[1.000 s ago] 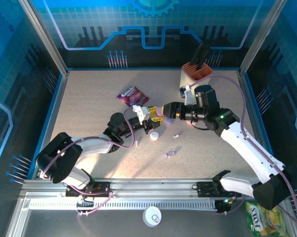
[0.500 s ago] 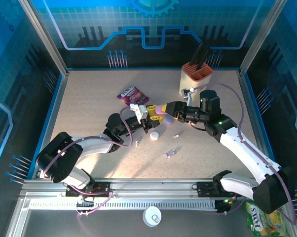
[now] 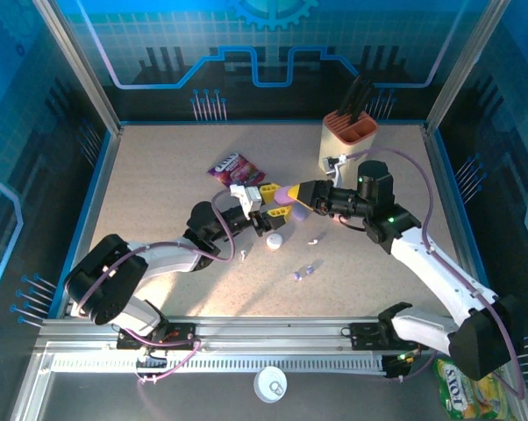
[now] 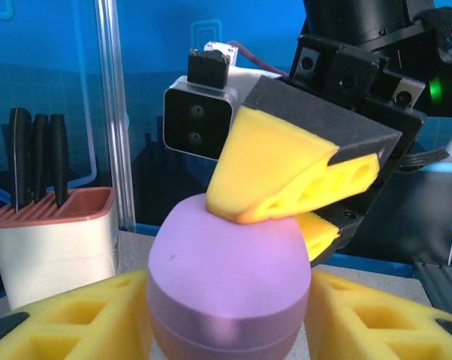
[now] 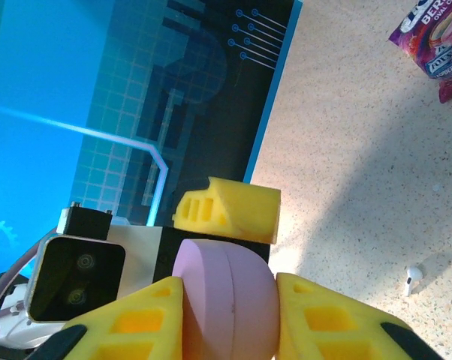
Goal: Insert wireless bluetooth earbuds into charging case
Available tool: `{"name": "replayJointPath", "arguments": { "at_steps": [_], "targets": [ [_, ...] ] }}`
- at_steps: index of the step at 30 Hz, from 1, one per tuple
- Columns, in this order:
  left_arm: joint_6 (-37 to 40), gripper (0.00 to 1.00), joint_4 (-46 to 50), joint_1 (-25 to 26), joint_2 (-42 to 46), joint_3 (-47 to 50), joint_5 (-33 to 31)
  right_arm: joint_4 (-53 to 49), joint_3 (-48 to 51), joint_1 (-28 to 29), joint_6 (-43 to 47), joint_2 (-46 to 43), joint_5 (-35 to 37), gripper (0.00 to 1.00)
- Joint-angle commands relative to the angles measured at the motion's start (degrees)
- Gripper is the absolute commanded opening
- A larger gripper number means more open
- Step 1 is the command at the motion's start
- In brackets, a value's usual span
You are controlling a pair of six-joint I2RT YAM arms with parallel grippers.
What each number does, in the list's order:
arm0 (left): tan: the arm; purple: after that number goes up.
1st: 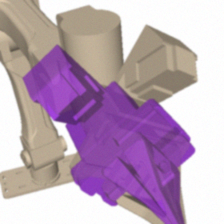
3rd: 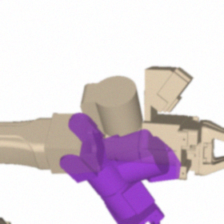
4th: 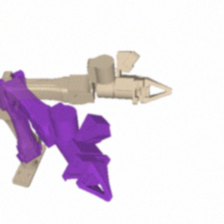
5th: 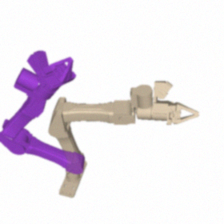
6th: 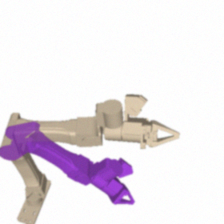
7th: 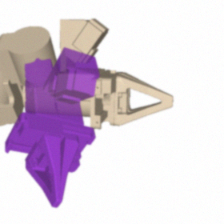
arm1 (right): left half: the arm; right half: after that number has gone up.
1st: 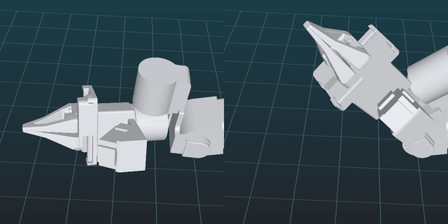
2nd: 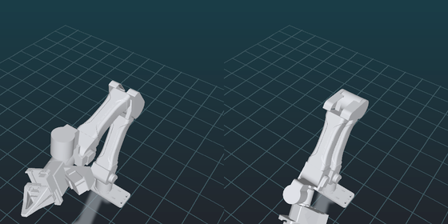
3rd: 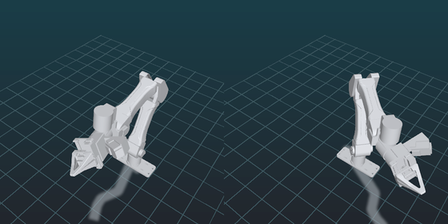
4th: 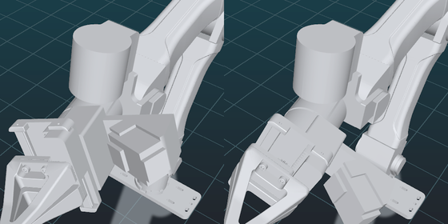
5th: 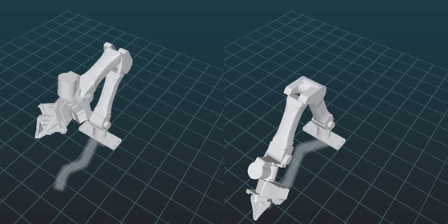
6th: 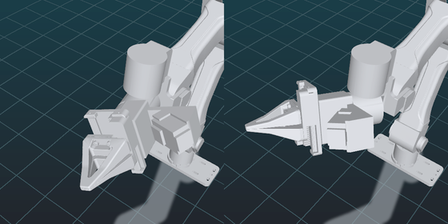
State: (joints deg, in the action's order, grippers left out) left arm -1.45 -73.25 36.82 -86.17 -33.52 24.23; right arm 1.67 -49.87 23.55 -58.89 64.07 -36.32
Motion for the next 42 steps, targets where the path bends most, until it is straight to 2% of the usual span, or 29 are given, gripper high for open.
{"name": "replayJointPath", "arguments": {
  "at_steps": [1, 7, 16, 20, 30, 35, 37, 42],
  "targets": [
    [1.3, 0.59, -1.1, -0.2, 1.8, 1.4, 0.0, -1.2, 1.0, -1.3, 2.4, -1.5, 1.3, 0.21],
    [4.3, 0.78, 5.5, -0.1, 6.1, 4.2, -0.4, -6.3, 3.6, -4.3, 8.3, -0.5, 7.4, 0.21],
    [12.9, 0.89, 29.2, -0.1, 16.2, 6.5, 0.2, -13.8, 3.3, -8.4, 22.9, 7.4, 20.8, 0.22],
    [15.2, 0.90, 36.5, -0.1, 18.7, 6.0, -0.6, -11.9, 3.6, -10.4, 23.7, 12.3, 21.2, 0.22],
    [17.0, 0.91, 40.7, -0.1, 20.3, 5.6, -2.5, -7.2, 5.6, -12.4, 23.6, 22.4, 19.6, 0.22],
    [17.3, 0.95, 43.1, -0.1, 20.0, 4.5, -1.8, -6.7, 6.5, -12.8, 24.3, 26.0, 20.5, 0.23],
    [17.1, 0.99, 43.4, -0.2, 20.0, 4.4, -1.8, -6.1, 6.9, -12.9, 24.4, 27.2, 20.0, 0.25],
    [15.8, 0.99, 45.9, -0.1, 19.7, 3.3, -3.4, -7.1, 7.2, -12.9, 24.9, 27.0, 20.7, 0.36]
  ]
}}
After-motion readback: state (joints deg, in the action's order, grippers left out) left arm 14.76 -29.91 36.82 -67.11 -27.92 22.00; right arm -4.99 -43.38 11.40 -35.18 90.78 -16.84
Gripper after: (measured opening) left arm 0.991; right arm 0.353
